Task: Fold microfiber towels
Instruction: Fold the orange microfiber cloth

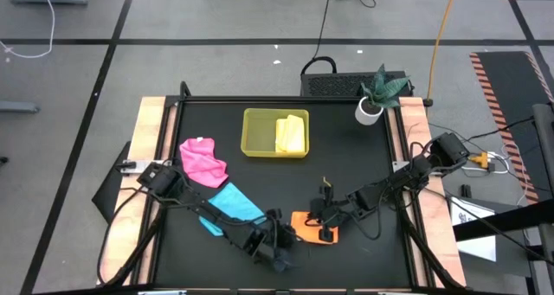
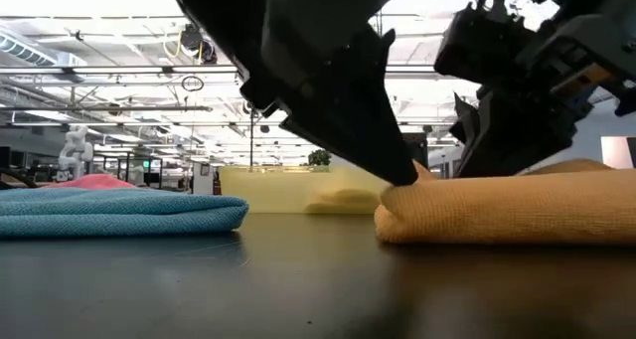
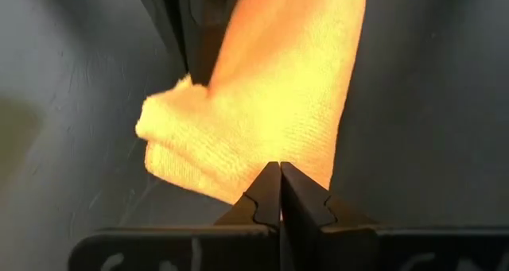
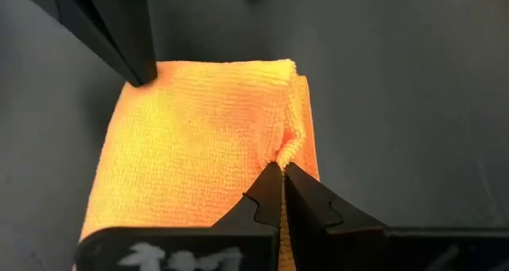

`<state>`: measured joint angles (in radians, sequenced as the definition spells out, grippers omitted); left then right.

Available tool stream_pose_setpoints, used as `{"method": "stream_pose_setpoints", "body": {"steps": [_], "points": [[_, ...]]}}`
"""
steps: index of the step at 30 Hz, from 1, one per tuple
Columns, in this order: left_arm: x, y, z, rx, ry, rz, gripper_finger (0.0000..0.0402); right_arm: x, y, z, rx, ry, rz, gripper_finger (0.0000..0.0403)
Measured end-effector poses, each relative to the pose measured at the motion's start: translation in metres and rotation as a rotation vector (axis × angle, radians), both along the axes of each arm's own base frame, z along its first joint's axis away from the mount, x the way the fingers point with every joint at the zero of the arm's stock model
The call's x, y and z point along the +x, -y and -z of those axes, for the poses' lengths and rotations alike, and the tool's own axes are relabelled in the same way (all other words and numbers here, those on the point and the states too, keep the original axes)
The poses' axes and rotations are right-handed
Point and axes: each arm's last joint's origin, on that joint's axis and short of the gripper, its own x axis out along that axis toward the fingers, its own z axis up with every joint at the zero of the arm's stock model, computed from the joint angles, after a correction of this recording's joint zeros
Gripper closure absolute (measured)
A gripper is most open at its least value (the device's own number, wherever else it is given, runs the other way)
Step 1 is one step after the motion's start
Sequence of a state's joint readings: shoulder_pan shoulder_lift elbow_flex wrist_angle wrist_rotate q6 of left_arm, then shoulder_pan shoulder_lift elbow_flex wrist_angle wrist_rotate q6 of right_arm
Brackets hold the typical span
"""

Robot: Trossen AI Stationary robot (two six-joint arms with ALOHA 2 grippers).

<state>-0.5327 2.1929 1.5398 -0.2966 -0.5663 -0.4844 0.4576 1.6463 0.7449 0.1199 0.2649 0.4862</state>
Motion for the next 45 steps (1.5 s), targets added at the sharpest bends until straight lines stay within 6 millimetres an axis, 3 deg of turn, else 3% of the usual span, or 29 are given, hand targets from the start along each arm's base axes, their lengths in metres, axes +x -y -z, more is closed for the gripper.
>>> {"method": "stream_pose_setpoints", "body": {"steps": [10, 14, 17, 23, 28, 36, 45], "points": [[-0.004, 0.013, -0.013, -0.015, 0.058, 0.049, 0.0398, -0.002, 0.001, 0.003, 0.018, 0.035, -0.003, 0.0403], [-0.002, 0.007, -0.012, -0.012, 0.041, 0.037, 0.0391, -0.002, 0.001, 0.003, 0.019, 0.047, -0.01, 0.0403], [-0.011, 0.004, -0.005, -0.004, -0.052, 0.004, 0.0394, -0.002, 0.0, 0.003, 0.018, 0.045, -0.012, 0.0403], [-0.034, 0.021, -0.006, 0.039, -0.119, -0.009, 0.0392, -0.002, 0.0, 0.003, 0.009, 0.045, -0.026, 0.0403], [-0.024, 0.015, 0.017, 0.168, -0.097, -0.025, 0.0382, -0.002, 0.0, 0.002, 0.012, 0.052, -0.027, 0.0403], [-0.002, -0.005, 0.027, 0.174, -0.036, -0.076, 0.0396, -0.001, -0.001, 0.002, 0.012, 0.055, -0.035, 0.0403], [-0.007, 0.022, 0.023, 0.155, -0.014, 0.117, 0.0396, -0.002, 0.0, 0.002, 0.008, 0.046, -0.037, 0.0403]]}}
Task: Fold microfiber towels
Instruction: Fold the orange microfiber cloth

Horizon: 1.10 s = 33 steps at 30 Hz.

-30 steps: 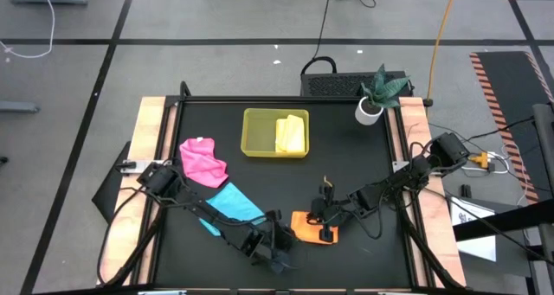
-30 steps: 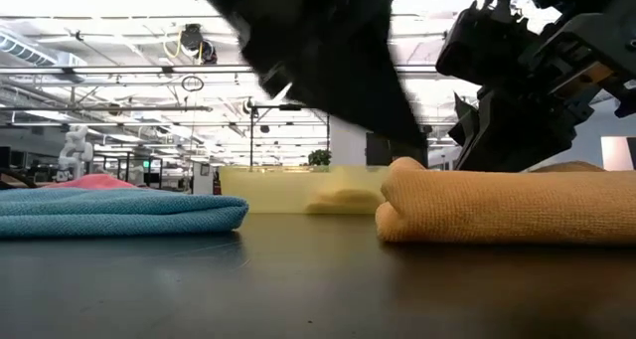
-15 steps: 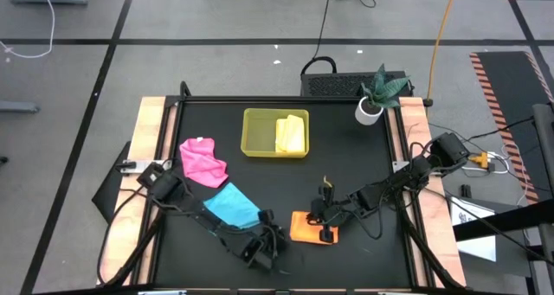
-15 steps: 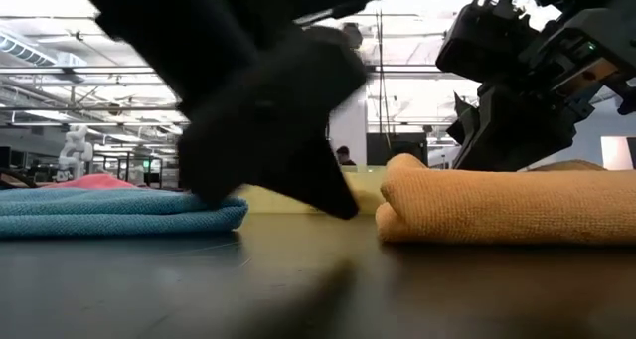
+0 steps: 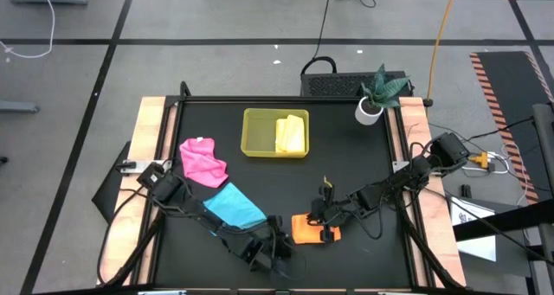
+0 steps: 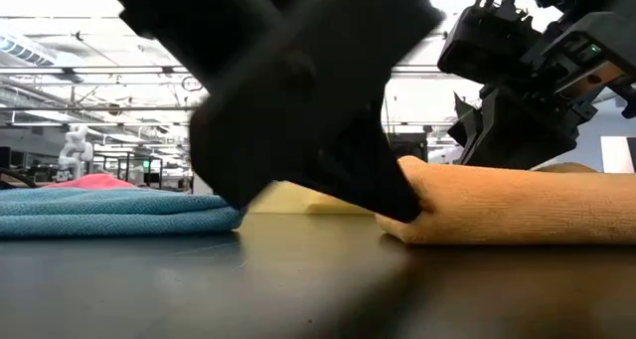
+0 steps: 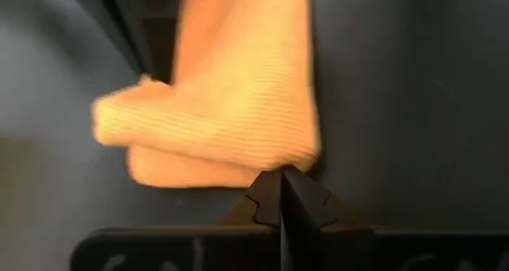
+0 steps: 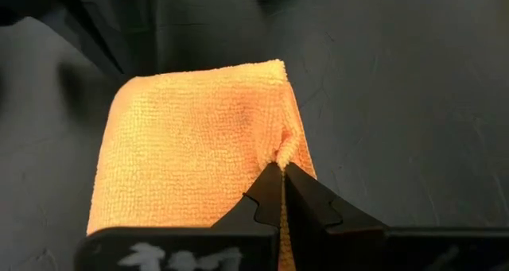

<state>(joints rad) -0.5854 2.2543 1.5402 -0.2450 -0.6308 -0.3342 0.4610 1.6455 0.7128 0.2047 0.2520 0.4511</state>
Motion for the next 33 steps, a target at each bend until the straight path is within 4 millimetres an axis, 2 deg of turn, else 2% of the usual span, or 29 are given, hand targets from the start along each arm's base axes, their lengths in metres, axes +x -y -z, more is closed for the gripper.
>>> {"method": "stream_pose_setpoints", "body": {"steps": [6, 11, 15, 21, 26, 33], "points": [[-0.006, 0.007, 0.0, 0.019, -0.002, 0.01, 0.0395, 0.0, 0.0, 0.0, 0.001, 0.0, 0.001, 0.0403], [-0.008, 0.004, -0.002, 0.074, 0.048, -0.086, 0.0393, 0.0, 0.0, 0.0, 0.001, 0.001, 0.001, 0.0403], [0.002, -0.005, -0.001, 0.028, 0.052, -0.091, 0.0372, 0.0, 0.0, 0.0, 0.0, 0.003, -0.001, 0.0403], [0.013, -0.018, -0.002, 0.003, 0.072, -0.107, 0.0309, 0.0, -0.001, 0.0, 0.018, 0.001, -0.013, 0.0401], [0.016, -0.012, -0.003, -0.064, 0.04, 0.019, 0.0279, 0.0, -0.001, 0.0, 0.019, 0.001, -0.015, 0.0401], [0.007, 0.007, -0.003, -0.089, 0.021, 0.135, 0.0298, 0.0, -0.001, 0.0, 0.018, 0.0, -0.014, 0.0401]]}}
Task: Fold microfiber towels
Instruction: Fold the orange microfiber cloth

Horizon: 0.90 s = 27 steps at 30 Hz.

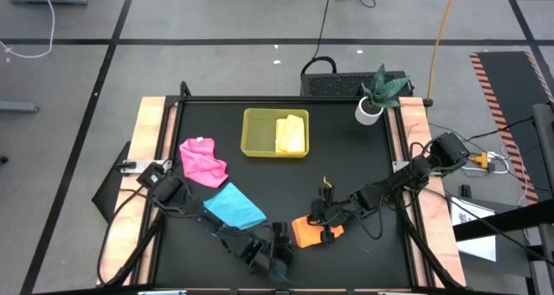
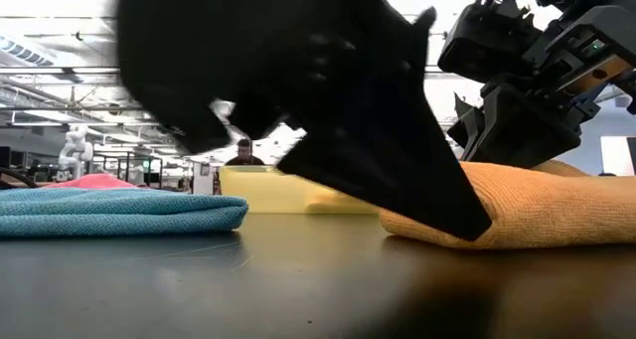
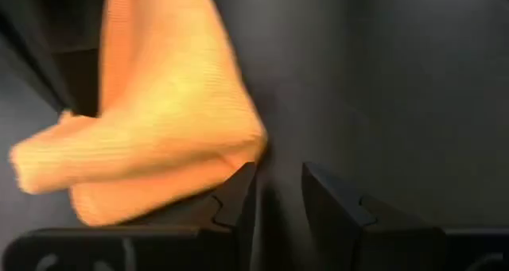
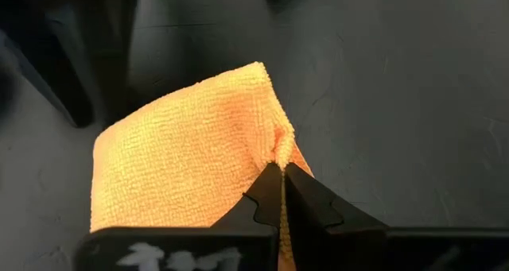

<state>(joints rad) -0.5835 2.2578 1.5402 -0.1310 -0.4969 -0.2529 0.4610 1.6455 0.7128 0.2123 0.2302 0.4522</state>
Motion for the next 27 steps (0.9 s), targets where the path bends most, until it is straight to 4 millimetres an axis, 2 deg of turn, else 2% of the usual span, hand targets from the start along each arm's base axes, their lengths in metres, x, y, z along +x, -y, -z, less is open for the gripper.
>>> {"method": "stream_pose_setpoints", "body": {"steps": [4, 10, 16, 19, 21, 27], "points": [[-0.005, 0.005, 0.0, 0.04, 0.005, -0.004, 0.0312, 0.0, 0.0, 0.0, -0.001, -0.002, 0.0, 0.0401], [-0.01, 0.006, -0.005, 0.132, 0.082, -0.141, 0.0331, 0.0, 0.0, 0.0, 0.0, 0.001, 0.0, 0.0401], [0.0, 0.002, -0.011, 0.106, 0.163, -0.17, 0.0354, 0.001, -0.001, -0.001, 0.009, 0.016, -0.005, 0.0401], [0.008, 0.002, -0.021, 0.059, 0.254, -0.175, 0.0365, 0.001, -0.001, -0.001, 0.01, 0.018, -0.005, 0.0401], [0.013, -0.003, -0.025, 0.023, 0.275, -0.183, 0.0373, 0.001, -0.001, -0.002, 0.011, 0.02, -0.005, 0.0401], [0.022, -0.039, -0.006, -0.053, 0.129, -0.316, 0.0398, 0.001, -0.001, -0.001, 0.011, 0.018, -0.004, 0.0401]]}}
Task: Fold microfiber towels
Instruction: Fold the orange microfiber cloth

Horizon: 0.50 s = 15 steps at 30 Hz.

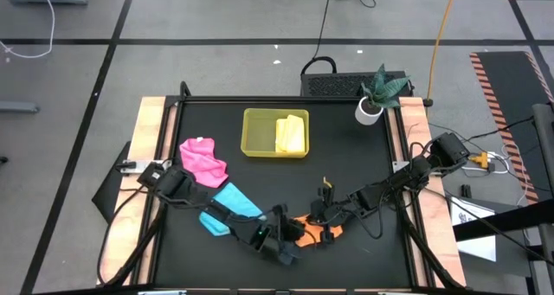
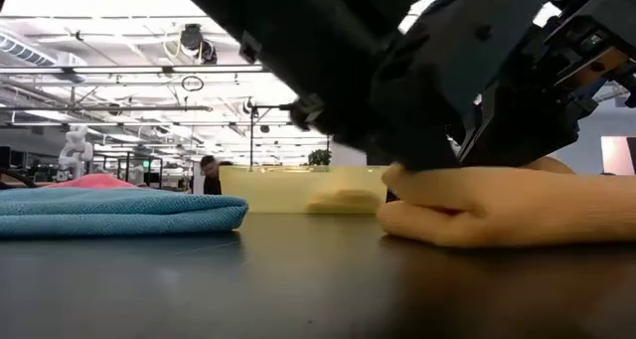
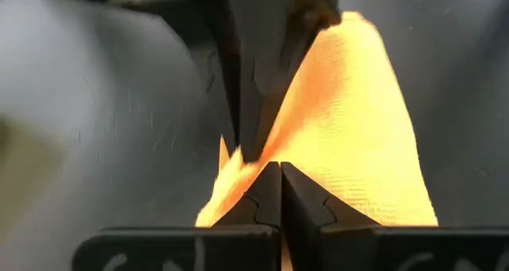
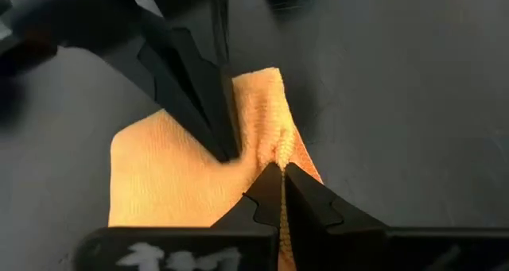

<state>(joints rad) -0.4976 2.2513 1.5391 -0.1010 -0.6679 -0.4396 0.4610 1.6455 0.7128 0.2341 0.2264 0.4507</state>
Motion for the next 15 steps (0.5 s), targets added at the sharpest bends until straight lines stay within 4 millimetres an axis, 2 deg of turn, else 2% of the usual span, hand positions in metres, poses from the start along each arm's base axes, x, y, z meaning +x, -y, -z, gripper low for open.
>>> {"method": "stream_pose_setpoints", "body": {"steps": [8, 12, 15], "points": [[-0.006, 0.001, 0.004, -0.019, -0.056, -0.012, 0.0391, 0.0, 0.0, 0.0, -0.004, 0.001, 0.004, 0.0394], [-0.006, 0.001, 0.004, -0.019, -0.056, -0.011, 0.0399, -0.001, 0.001, -0.002, -0.008, -0.005, 0.003, 0.0361], [-0.006, 0.002, 0.004, -0.029, -0.053, -0.018, 0.0392, -0.007, 0.004, -0.013, 0.001, -0.019, 0.02, 0.0333]]}}
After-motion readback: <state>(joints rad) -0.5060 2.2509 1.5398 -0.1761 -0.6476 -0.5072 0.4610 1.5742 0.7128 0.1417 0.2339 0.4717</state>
